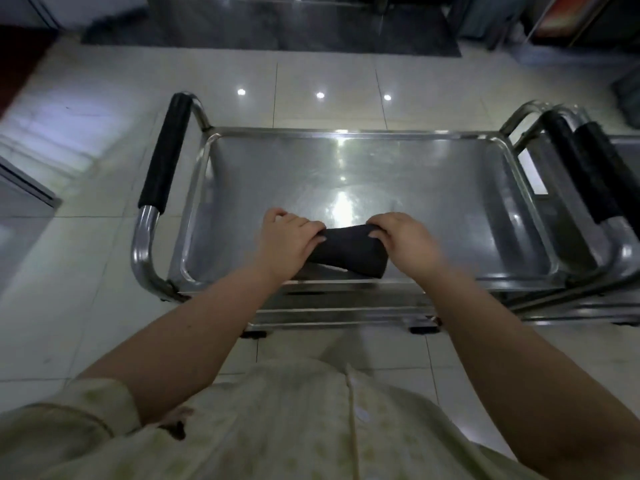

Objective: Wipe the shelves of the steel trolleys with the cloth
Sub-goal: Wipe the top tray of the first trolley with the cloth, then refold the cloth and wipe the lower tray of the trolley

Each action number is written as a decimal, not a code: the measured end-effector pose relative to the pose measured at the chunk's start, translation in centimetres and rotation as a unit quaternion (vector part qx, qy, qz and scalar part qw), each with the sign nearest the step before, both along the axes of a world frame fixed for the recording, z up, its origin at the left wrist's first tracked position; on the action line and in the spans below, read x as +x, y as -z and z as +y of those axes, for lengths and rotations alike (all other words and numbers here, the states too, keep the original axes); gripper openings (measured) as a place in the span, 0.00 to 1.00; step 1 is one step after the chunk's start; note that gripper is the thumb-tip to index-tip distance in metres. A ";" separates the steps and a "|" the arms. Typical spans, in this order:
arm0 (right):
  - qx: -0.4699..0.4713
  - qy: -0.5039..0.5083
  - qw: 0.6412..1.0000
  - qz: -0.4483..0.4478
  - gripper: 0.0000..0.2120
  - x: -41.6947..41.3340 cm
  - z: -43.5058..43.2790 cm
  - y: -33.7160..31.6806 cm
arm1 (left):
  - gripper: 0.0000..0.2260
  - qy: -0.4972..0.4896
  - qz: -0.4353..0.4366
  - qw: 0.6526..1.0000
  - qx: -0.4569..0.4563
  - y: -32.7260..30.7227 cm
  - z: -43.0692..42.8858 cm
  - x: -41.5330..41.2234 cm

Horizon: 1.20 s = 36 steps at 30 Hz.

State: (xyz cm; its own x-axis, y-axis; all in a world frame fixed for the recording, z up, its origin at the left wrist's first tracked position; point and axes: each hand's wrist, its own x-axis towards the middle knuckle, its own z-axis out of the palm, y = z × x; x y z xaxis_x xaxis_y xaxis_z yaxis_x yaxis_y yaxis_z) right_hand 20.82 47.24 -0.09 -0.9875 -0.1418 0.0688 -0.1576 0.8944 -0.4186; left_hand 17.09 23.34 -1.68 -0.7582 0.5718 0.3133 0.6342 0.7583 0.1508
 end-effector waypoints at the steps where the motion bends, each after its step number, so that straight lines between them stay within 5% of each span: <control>1: 0.014 -0.011 1.000 0.000 0.09 0.3 0.9 -0.8 | 0.05 0.006 0.019 1.000 0.005 -1.0 0.8 0.4; 10: 0.056 -0.095 0.986 0.126 0.08 11.9 8.2 -3.0 | 0.09 0.035 0.098 0.992 0.078 -0.9 8.2 11.7; 22: -0.042 -0.072 0.996 -0.033 0.09 25.3 10.7 9.1 | 0.09 -0.032 -0.186 0.981 0.041 6.9 11.2 25.7; 31: -0.106 0.068 0.987 -0.096 0.09 24.2 8.8 21.1 | 0.09 -0.165 -0.386 0.893 0.161 19.4 10.4 22.7; 36: -0.057 0.107 0.992 -0.024 0.12 15.0 11.4 26.8 | 0.10 -0.153 -0.316 0.909 0.227 26.3 14.2 13.0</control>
State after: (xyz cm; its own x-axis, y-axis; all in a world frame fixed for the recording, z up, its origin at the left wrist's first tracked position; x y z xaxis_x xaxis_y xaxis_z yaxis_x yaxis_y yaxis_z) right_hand 35.78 58.60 -26.88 -0.9966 0.0785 0.0239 0.0546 0.8512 -0.5220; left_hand 30.14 37.59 -27.94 -0.9703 0.2250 -0.0886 0.0829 0.6538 0.7521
